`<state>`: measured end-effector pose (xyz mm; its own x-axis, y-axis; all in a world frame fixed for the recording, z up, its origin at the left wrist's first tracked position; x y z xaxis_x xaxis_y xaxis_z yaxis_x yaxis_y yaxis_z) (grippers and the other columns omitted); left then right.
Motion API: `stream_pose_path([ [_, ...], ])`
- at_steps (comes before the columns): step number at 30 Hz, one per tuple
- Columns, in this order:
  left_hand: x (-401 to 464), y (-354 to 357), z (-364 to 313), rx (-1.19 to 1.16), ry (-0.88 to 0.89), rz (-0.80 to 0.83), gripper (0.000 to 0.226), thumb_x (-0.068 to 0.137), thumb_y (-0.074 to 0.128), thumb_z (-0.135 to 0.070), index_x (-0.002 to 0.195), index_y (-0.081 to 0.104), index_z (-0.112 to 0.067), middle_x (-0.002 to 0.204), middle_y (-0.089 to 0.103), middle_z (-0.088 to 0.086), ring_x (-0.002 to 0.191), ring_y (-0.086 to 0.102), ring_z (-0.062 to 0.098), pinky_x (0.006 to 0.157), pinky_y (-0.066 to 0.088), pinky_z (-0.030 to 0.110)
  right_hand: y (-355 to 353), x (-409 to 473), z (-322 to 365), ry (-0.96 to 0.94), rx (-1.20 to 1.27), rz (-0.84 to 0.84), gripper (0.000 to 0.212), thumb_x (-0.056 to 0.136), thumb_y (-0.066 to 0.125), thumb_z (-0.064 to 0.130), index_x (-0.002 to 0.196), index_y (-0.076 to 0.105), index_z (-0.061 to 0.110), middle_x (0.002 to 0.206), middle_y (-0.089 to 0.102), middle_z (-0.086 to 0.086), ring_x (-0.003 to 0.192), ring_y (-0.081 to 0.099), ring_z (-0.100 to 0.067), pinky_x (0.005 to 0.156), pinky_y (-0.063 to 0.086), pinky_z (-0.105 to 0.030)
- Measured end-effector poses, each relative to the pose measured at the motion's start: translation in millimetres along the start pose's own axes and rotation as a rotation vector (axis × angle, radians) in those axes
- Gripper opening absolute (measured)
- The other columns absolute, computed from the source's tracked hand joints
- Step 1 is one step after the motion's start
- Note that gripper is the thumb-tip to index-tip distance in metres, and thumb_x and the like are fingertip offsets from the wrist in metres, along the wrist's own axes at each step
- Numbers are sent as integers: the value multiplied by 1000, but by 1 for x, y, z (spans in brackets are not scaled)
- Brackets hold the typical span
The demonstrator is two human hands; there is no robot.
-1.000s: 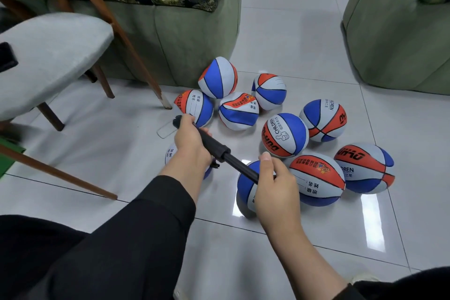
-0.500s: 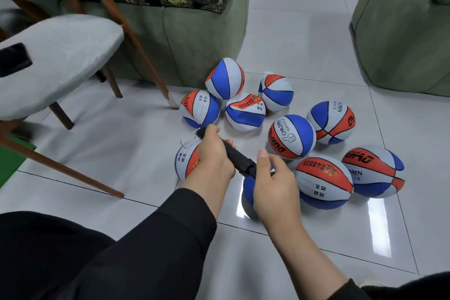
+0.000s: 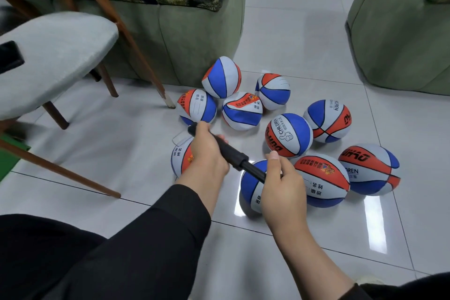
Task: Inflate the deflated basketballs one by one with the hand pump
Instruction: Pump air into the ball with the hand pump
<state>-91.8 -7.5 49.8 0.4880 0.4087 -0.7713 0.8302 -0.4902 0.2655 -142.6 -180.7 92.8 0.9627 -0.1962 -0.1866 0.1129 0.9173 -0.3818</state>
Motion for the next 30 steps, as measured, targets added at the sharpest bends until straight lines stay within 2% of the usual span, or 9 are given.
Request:
stream_pose_path([
  [3, -10, 5, 17, 31, 36, 38, 22, 89, 65, -37, 90, 57, -16, 53, 55, -3, 54, 53, 17, 65, 49, 31, 8, 0, -1, 29, 23, -8, 38, 106, 38, 44, 103, 68, 21, 81, 61, 14, 91, 58, -22, 80, 43, -37],
  [7, -9, -1, 16, 67, 49, 67, 25, 89, 65, -38, 95, 59, -15, 55, 56, -1, 54, 53, 18, 63, 51, 31, 22, -5, -1, 21, 18, 21, 41, 106, 37, 41, 103, 70, 16, 83, 65, 9, 90, 60, -24, 80, 42, -37],
  [11, -4, -8, 10, 45, -2, 70, 22, 89, 66, -37, 96, 61, -17, 52, 57, -3, 56, 54, 17, 65, 50, 30, 26, -5, 6, -4, -8, 53, 36, 103, 39, 47, 103, 66, 24, 77, 62, 9, 80, 57, -10, 75, 41, -36],
  [14, -1, -10, 7, 50, -24, 30, 19, 89, 66, -35, 95, 62, -17, 55, 58, -2, 59, 55, 18, 64, 48, 29, 21, -6, 3, -15, -22, 61, 35, 101, 39, 53, 85, 58, 28, 69, 56, 7, 74, 53, -19, 70, 42, -37],
  [16, 7, -14, -2, 27, -17, -6, 17, 89, 66, -31, 91, 59, -15, 57, 55, 0, 57, 52, 18, 60, 45, 27, 13, -7, -1, -14, -23, 55, 36, 100, 40, 55, 77, 54, 30, 62, 55, 8, 70, 53, -19, 68, 43, -37],
  [18, 17, -18, -16, -12, 10, -34, 17, 88, 66, -27, 91, 56, -14, 59, 53, 1, 55, 49, 18, 56, 44, 26, 3, -7, -5, -4, -7, 47, 40, 97, 40, 61, 83, 62, 30, 63, 62, 12, 71, 59, -17, 71, 50, -38],
  [21, 27, -18, -30, 1, 48, -41, 17, 87, 66, -30, 94, 58, -16, 64, 57, 1, 60, 53, 18, 60, 48, 29, -5, -9, -9, 7, -2, 44, 47, 89, 35, 69, 97, 67, 36, 75, 67, 12, 80, 66, -18, 80, 58, -48],
  [27, 10, -5, -9, 27, 22, 4, 20, 87, 66, -36, 92, 58, -18, 54, 56, -4, 58, 54, 16, 62, 47, 28, -4, -5, -11, 19, 25, -23, 56, 83, 29, 72, 93, 66, 32, 80, 68, 3, 85, 67, -24, 80, 58, -52],
  [30, 1, -2, 9, 15, -4, 25, 20, 87, 65, -36, 91, 58, -17, 52, 55, -5, 56, 52, 17, 67, 48, 31, 3, -1, -3, -12, 9, -20, 51, 96, 33, 62, 90, 62, 20, 82, 65, 4, 89, 63, -25, 86, 54, -47],
])
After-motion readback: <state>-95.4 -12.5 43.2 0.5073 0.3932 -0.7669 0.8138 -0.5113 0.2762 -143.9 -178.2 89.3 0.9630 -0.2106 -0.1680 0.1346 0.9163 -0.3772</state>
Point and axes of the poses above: each hand's wrist, its own x-axis towards the middle knuckle, its own y-axis out of the palm, z = x × y, the point moved 6 cm from there along x, towards the middle knuckle
